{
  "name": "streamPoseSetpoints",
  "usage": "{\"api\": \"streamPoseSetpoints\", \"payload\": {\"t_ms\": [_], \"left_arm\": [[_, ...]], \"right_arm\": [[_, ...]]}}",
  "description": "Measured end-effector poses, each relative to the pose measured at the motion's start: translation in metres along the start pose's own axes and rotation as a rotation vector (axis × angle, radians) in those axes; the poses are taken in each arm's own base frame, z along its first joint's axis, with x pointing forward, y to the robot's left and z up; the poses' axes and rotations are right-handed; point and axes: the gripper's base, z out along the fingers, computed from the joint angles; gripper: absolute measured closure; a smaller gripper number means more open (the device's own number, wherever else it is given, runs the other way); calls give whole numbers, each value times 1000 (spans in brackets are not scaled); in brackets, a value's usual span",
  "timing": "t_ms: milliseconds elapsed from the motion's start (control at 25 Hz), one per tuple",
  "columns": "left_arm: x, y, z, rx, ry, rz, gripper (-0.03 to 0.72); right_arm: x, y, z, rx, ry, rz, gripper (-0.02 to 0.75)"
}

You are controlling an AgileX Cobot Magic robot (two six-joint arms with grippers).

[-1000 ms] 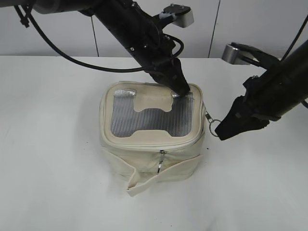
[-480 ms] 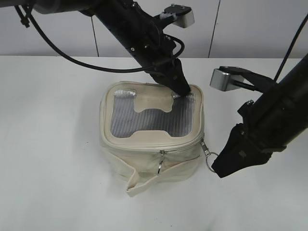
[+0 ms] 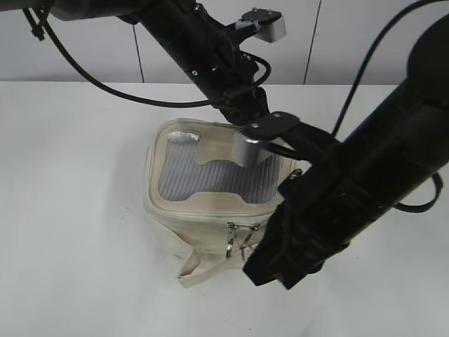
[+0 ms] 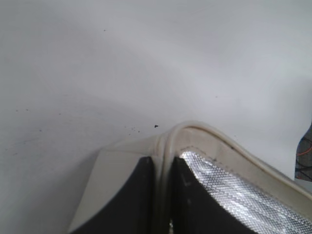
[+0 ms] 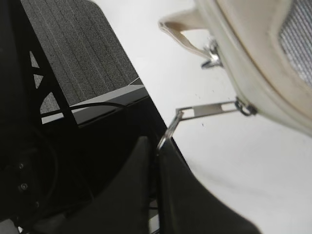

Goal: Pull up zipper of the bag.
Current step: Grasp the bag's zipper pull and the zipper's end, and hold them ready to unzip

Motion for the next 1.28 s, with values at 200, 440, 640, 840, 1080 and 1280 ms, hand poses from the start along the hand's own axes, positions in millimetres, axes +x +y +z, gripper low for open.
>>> {"api": "streamPoseSetpoints", "payload": {"t_ms": [200,440,640,840,1080,1280], "left_arm": [[3,-3,0,32,28,1,612],[5,-5,1,54,50,3,612],[5,-5,2,50,48,2,613],[5,-4,2,44,44,2,613],[3,-1,1,15,26,-40,610],[2,-1,1,8,18,-47,533]], "right_arm": [[-26,23,23,-15,-4,-107,729],[-41,30,25,-7,-41,-147,728],[-45,31,24,5,-78,-135,728],[-48,32,24,-6,-103,-90,685],[-43,33,21,39,-50,-5,326],[-39,34,-8,169,-76,-12,140]]}}
